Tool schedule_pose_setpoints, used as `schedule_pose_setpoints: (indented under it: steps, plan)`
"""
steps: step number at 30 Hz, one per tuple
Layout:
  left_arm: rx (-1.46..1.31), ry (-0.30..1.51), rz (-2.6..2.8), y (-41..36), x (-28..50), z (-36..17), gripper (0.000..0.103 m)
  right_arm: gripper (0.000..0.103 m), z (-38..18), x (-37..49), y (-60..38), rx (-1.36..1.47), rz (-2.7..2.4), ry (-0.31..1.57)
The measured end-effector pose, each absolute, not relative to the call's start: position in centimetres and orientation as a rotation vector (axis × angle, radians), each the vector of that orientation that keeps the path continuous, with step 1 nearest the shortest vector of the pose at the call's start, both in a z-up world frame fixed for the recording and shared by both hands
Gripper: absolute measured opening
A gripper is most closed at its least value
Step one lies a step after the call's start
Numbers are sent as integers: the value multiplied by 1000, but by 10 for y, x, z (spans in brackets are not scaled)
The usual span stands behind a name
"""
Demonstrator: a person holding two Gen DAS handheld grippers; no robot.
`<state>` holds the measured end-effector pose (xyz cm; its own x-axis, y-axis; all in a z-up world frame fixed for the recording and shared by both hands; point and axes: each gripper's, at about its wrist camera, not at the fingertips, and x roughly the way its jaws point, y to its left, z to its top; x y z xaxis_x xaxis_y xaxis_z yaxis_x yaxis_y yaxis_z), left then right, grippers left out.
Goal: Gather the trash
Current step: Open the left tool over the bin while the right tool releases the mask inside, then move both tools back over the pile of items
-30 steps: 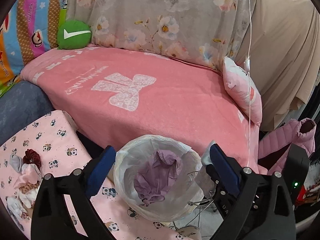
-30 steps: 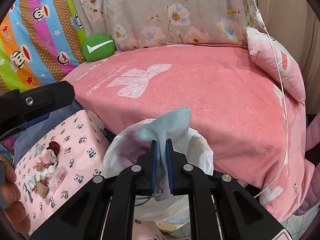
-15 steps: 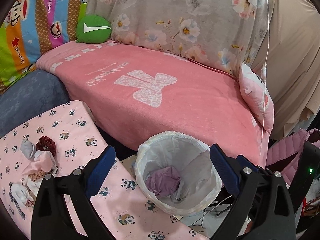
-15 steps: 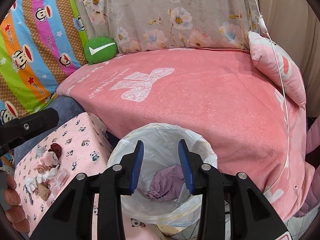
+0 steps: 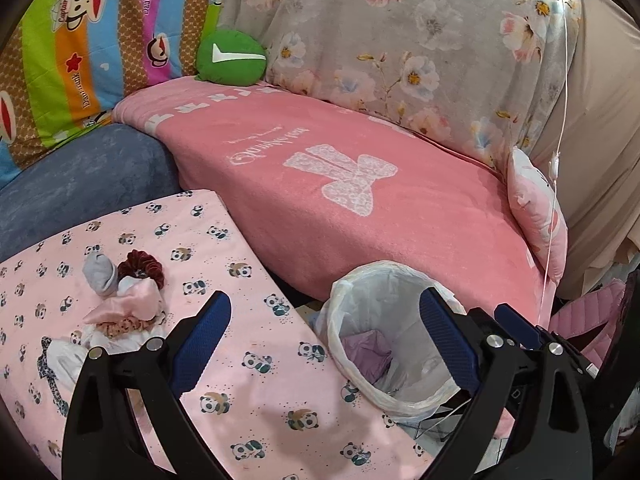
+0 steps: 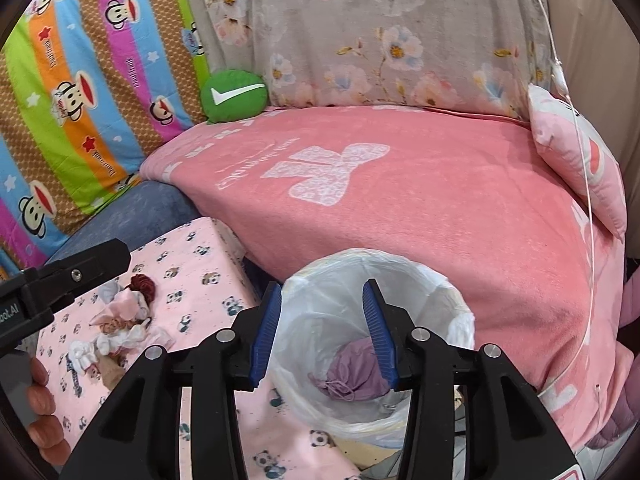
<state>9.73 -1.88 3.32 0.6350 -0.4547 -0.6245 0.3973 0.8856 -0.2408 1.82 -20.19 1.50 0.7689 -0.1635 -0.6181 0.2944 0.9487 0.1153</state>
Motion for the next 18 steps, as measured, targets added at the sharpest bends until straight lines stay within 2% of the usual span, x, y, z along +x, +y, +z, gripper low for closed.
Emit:
schedule_pose_setpoints:
  steps: [18]
  plan:
    - [-207, 793, -235, 116, 102, 1, 91, 49, 12, 38, -88, 131, -51, 682]
